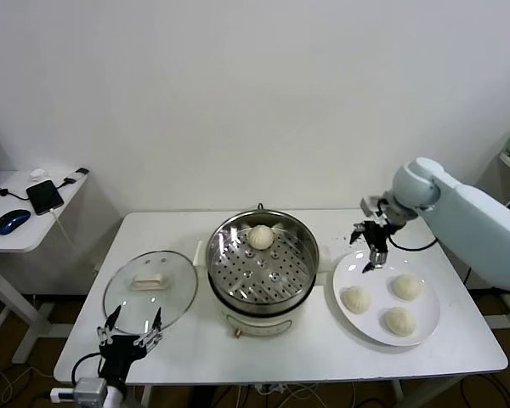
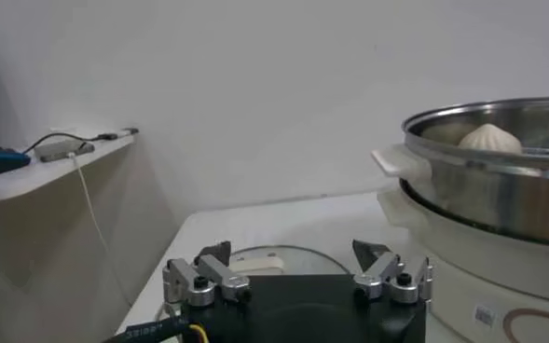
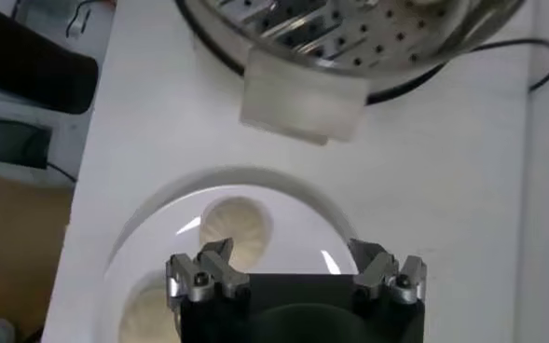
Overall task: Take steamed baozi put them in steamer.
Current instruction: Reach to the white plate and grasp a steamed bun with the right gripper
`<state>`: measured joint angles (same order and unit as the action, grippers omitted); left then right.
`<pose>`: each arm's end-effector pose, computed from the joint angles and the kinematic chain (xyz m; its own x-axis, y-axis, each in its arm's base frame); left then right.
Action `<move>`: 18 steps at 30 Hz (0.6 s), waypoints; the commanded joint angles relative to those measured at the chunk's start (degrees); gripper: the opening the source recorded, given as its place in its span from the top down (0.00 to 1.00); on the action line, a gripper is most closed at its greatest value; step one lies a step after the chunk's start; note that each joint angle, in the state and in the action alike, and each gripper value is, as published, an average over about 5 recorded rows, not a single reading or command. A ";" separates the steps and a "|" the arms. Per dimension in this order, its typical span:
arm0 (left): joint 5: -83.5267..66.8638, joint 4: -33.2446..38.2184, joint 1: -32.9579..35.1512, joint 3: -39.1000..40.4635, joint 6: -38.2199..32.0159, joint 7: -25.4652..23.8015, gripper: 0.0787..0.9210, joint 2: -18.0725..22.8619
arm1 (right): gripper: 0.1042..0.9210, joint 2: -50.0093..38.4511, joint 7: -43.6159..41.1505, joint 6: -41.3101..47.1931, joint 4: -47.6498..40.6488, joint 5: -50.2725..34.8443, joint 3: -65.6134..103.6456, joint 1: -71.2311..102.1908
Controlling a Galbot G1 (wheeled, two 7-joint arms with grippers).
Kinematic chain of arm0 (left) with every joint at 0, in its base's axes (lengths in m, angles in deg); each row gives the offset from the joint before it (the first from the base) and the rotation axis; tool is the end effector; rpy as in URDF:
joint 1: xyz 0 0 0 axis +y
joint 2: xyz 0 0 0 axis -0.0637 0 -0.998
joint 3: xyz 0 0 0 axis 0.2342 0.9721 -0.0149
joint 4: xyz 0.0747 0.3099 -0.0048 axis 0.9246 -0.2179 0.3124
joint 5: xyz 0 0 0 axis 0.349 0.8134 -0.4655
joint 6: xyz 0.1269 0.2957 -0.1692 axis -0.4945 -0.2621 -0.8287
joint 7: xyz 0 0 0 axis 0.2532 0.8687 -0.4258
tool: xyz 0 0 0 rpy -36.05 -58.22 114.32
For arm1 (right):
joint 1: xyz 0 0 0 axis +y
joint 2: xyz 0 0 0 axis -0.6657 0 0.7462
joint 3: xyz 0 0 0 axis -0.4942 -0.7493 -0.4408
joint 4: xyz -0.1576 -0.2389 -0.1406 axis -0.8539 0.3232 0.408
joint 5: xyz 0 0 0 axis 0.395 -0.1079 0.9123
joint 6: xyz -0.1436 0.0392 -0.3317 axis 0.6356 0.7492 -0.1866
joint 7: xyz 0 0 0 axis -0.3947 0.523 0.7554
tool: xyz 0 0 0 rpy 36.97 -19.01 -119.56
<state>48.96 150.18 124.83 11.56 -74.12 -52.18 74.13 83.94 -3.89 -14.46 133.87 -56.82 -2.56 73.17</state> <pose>0.1602 0.0597 -0.2874 -0.9608 -0.0469 0.2731 -0.0153 0.9930 0.1170 0.5176 -0.0928 -0.1318 -0.0482 -0.1548 0.9868 -0.9883 -0.1359 -0.0696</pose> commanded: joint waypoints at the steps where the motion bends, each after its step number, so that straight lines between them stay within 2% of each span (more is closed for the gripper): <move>1: 0.22 -0.27 0.22 0.17 0.04 -0.01 0.12 -0.05 | 0.12 -0.58 -0.07 0.71 1.97 5.82 4.47 9.84; 18: 0.29 -0.89 -0.50 -0.39 0.26 -0.31 0.12 -0.38 | 0.12 5.05 2.70 -1.61 -4.50 11.55 6.11 11.27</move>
<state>49.24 149.33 124.30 11.19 -73.89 -52.47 73.76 87.86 -2.24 -15.73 130.84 -48.00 2.38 82.31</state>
